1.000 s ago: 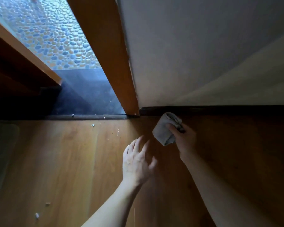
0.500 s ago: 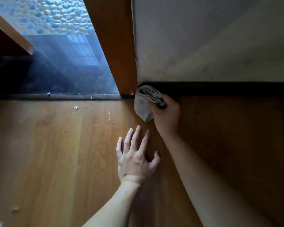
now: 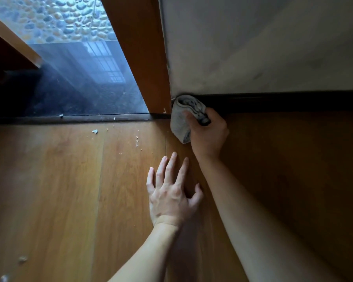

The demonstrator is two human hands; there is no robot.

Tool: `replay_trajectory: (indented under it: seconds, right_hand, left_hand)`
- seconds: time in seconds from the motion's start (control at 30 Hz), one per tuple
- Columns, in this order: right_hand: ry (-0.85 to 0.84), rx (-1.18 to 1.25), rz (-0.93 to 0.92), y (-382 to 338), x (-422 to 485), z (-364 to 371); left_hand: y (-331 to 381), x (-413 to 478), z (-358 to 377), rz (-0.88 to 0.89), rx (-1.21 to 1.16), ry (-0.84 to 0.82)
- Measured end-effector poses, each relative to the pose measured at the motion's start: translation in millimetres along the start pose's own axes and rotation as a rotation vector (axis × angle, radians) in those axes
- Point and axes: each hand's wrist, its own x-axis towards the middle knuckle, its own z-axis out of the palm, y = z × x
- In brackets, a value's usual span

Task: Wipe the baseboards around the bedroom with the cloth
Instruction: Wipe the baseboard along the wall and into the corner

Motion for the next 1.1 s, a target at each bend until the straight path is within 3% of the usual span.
replay_trajectory:
  seconds: [0.2, 0.4, 0.87, 1.0, 1.1]
  right_hand:
    - [0.129, -0.039, 0.002, 12, 8, -17]
    - [-0.023, -0.069, -0.028, -6, 2, 6]
    - [0.099, -0.098, 0.033, 35, 54, -94]
    - [0.177, -0.078, 0.045, 40, 53, -93]
    - [0.130, -0.075, 0.019, 35, 47, -79]
  left_hand:
    - [0, -1, 1, 0.004, 0.008, 0.007]
    - [-1, -1, -1, -0.008, 0.019, -0.041]
    - [-1, -1, 0, 0.019, 0.028, -0.032]
    - [-1, -2, 0, 0.025, 0.051, -0.040]
    - [0, -1, -1, 0.024, 0.059, -0.044]
